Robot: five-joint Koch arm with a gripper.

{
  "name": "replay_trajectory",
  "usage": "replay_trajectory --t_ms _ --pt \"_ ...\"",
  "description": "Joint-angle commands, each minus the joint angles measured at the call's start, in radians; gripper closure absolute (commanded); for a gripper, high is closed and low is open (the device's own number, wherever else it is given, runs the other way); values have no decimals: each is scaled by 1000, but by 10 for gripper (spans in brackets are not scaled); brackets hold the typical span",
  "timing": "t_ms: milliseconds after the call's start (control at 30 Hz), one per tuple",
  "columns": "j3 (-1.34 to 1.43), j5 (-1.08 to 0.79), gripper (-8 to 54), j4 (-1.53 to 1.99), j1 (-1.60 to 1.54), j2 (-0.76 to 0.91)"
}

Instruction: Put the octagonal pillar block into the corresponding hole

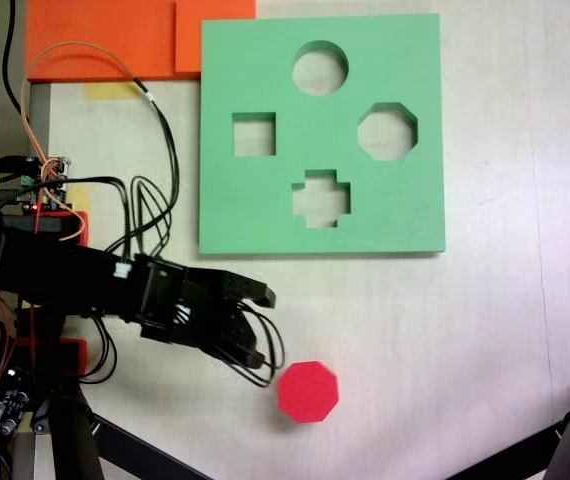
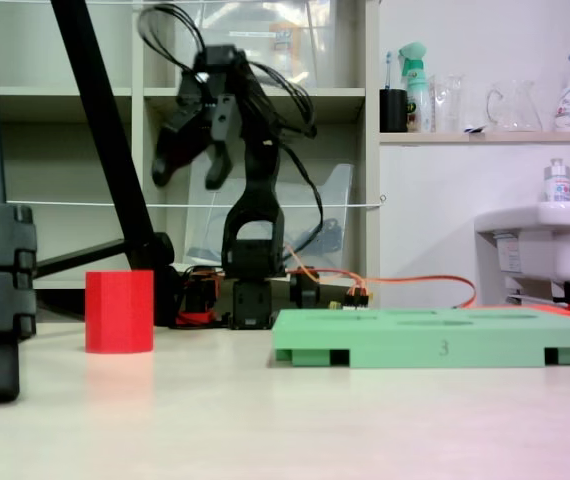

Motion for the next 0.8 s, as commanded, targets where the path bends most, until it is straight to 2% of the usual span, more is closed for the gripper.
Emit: replay_trajectory --t_ms 0,133,167,267,300,567,767 --pt "-61 -83 174 95 46 -61" --pt "-118 -179 159 89 132 -186" --pt "-120 -181 135 89 140 -202" --pt "-126 -181 3 91 146 -264" --pt "-126 -183 -14 91 146 -276" --pt "-129 -275 -21 77 161 -351" --pt "-163 -275 -20 51 176 -425"
